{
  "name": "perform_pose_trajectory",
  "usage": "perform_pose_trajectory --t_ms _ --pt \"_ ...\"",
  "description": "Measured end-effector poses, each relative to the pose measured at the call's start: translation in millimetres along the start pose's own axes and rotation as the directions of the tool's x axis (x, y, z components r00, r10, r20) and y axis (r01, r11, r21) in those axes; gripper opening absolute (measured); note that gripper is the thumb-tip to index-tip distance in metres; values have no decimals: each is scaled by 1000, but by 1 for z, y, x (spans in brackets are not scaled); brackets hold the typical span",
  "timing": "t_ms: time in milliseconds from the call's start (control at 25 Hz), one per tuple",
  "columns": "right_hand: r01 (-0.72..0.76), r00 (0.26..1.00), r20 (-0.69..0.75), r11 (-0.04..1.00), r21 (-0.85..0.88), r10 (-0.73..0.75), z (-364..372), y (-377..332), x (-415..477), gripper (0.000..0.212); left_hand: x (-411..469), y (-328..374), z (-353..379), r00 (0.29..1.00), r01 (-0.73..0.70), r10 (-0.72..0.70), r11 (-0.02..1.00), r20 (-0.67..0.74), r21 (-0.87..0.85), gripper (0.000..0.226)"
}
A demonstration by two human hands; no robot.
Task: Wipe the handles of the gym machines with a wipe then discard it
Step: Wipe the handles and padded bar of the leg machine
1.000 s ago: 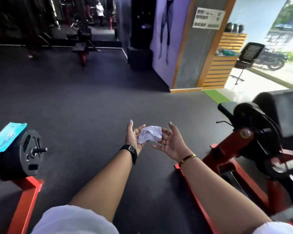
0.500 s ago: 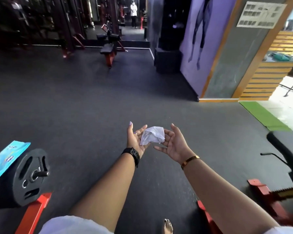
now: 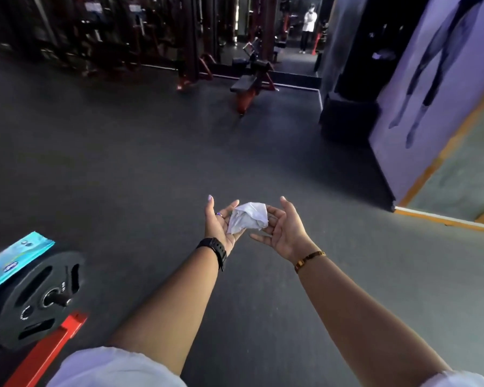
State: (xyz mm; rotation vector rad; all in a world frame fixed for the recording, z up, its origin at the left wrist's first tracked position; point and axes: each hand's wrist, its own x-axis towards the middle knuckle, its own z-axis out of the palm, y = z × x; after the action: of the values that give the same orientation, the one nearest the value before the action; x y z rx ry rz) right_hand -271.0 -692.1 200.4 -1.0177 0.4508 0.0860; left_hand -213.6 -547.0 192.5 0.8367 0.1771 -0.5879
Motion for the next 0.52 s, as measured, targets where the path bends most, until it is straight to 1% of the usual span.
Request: perform_pose_trajectory --t_ms 240,440,520 --pt "-82 992 93 996 -39 85 20 -34 139 62 115 47 -12 993 -71 65 996 -101 -59 67" --pt "-126 984 119 988 -87 135 68 -81 279 58 236 126 -22 982 -114 100 990 -159 -79 66" --pt "-118 983 128 986 -118 133 90 -105 331 57 283 160 -21 980 -131 117 988 -162 -76 67"
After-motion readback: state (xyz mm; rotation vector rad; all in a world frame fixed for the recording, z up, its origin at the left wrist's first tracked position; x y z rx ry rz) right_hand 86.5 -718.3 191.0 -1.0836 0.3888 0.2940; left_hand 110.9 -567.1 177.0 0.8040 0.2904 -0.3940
